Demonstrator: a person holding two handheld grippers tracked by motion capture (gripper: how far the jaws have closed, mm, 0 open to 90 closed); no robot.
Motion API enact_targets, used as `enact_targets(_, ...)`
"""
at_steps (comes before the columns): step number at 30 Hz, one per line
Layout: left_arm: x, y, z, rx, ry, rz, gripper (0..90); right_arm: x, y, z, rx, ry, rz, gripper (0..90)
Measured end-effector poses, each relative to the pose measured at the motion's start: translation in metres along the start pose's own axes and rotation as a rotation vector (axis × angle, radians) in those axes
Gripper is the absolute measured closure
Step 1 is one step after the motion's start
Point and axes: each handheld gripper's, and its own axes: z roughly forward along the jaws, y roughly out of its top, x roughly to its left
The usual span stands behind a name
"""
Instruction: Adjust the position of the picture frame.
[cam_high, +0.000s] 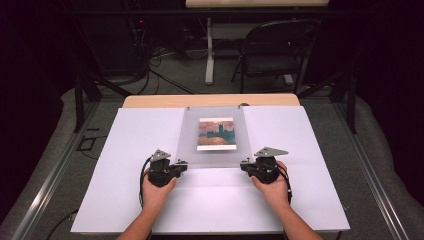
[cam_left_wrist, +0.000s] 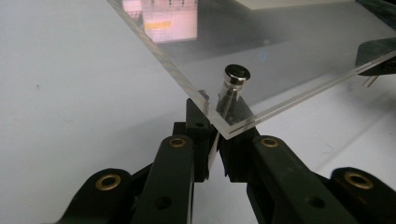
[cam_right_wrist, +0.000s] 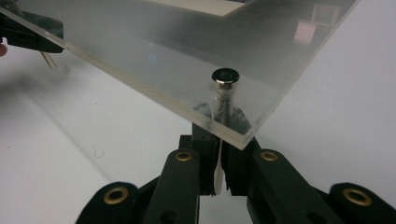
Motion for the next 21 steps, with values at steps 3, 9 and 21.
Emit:
enact_targets(3,-0.0004,-0.0018,0.0027,0.007,-0.001,0.007,83.2,-0.0012,-0.0015,0.0013,0.001,-0.005,0.001,84.9)
enact_targets(9,0.0021,-0.0037,0.0057,0.017,0.008,0.006,83.1,-0.002,-0.0043,0.0047,0.014,-0.003,0.003,84.8)
enact_targets(21,0.0047,-0.0053,0.0078,0.015,0.013,-0.004,82.7,-0.002,-0.0061,0.0088,0.027,-0.001,-0.002,84.8)
